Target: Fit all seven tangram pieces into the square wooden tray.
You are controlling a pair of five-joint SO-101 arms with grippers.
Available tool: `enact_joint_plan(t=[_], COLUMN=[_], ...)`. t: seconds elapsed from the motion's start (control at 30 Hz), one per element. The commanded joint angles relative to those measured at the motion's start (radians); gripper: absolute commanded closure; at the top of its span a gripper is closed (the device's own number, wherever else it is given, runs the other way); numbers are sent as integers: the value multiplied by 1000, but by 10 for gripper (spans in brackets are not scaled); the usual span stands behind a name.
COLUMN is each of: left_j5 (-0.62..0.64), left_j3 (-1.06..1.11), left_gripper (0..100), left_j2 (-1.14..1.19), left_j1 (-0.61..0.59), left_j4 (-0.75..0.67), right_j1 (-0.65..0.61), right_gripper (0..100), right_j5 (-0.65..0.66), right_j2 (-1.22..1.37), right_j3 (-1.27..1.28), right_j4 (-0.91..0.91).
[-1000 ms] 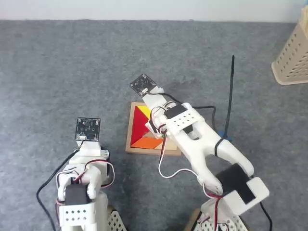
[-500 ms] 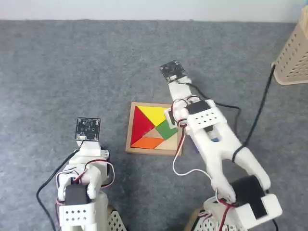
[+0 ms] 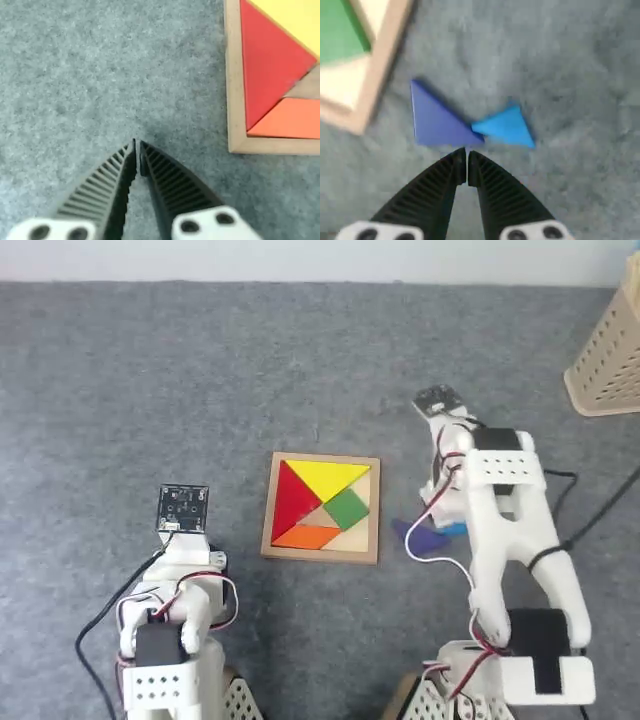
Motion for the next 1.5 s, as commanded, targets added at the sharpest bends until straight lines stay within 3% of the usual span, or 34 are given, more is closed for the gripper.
enact_joint_plan(t=[0.0, 0.2, 0.6, 1.03, 1.47], left_j5=[9, 9, 9, 9, 9], left_j3=[-12, -12, -12, -12, -12], left_gripper=[988, 988, 988, 988, 988], left_j2=[-17, -17, -17, -17, -17], left_j1=[-2, -2, -2, -2, -2], left_j4=[5, 5, 5, 5, 5], right_j1=[54, 110, 85, 7, 33], right_gripper=[937, 757, 747, 746, 810], right_j5=[250, 582, 858, 918, 922], right_j2=[-61, -62, -61, -61, -36], right_j3=[2, -5, 91, 288, 330], right_j4=[27, 16, -163, -407, -421])
